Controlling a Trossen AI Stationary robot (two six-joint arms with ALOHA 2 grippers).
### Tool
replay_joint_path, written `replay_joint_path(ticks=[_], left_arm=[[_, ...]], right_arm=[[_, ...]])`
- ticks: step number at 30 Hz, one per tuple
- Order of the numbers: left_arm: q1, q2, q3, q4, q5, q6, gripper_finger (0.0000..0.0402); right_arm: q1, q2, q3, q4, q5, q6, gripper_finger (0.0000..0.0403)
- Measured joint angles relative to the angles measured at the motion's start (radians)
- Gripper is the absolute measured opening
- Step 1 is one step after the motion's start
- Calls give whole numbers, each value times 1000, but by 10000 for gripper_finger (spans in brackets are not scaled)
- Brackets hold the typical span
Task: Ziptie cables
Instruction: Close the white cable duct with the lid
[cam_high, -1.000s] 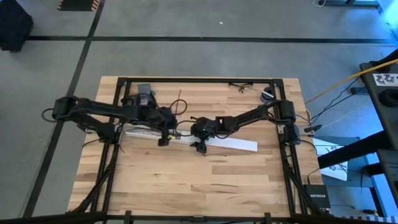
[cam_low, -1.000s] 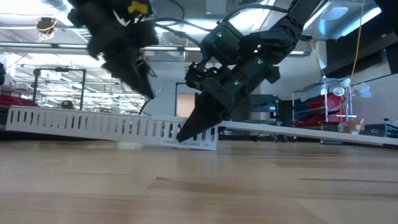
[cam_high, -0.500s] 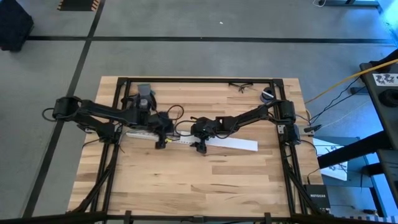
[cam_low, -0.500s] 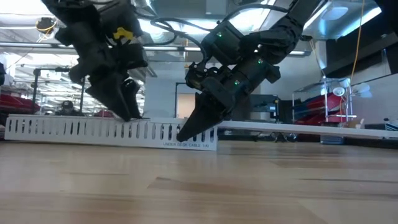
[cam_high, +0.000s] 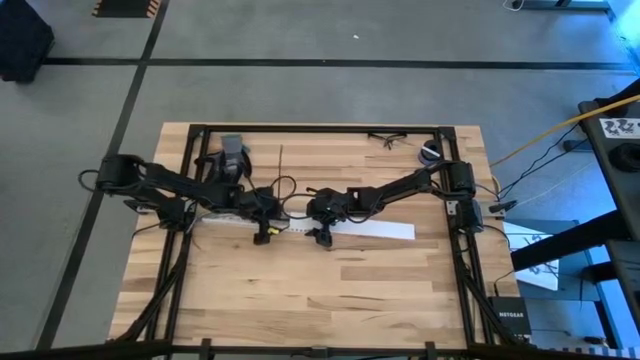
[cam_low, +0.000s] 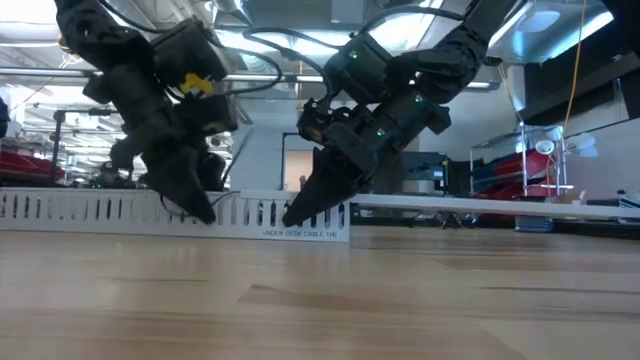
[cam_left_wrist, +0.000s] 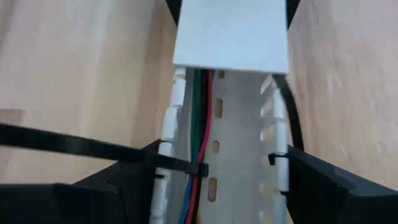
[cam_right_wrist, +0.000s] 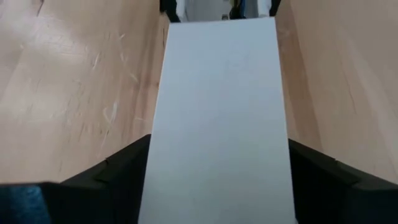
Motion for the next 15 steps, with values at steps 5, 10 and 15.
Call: replay_joint_path(ticks=[5, 10, 15], left_arm=[[-5, 42, -1, 31, 5, -23, 242], [-5, 50, -1, 74, 10, -45, 202], [-5, 50, -1, 78, 10, -64, 204]], right_arm=[[-1, 1, 35, -46, -23, -7, 307], [-1, -5, 61, -77, -35, -17, 307], [-1, -5, 90, -121, -35, -24, 307]])
